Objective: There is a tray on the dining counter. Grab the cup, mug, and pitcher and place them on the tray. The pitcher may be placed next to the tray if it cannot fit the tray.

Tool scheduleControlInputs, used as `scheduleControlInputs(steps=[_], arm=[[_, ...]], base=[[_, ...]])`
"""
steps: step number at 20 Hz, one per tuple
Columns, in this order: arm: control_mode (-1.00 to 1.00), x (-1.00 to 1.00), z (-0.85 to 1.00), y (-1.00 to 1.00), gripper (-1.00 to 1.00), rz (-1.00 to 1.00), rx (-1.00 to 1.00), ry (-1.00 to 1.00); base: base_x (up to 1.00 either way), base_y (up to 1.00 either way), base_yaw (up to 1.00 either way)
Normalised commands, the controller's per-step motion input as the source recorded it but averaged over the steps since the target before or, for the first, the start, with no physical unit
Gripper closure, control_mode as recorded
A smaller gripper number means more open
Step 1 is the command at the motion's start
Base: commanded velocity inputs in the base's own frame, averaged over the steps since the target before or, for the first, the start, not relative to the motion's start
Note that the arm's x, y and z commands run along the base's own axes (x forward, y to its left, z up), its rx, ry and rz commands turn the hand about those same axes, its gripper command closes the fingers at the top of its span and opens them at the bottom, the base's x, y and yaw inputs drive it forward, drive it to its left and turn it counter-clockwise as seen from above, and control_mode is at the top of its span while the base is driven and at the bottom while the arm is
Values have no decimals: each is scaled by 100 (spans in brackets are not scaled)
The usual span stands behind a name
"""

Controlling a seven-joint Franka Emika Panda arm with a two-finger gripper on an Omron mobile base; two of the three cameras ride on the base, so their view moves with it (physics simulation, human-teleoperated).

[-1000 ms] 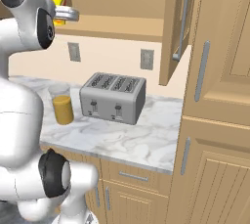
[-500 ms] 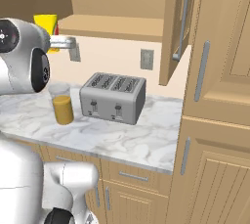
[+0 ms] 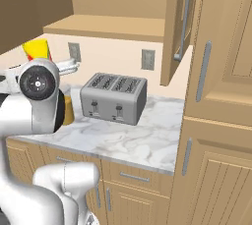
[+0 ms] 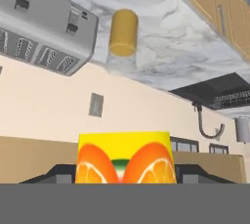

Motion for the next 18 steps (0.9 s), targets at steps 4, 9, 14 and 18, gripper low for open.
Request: scheduleControlInputs(steps=[4,9,14,18], arm=[[-100,-8,-19,0,100,13,1,-15],[-100,-1,-29,0,100,6,2,-6],[-100,-20,-26,0,100,5,17,0],[-100,-38,-32,0,100,3,21,0]], base=[[0,0,0],[0,0,0],[0,0,0],[0,0,0]])
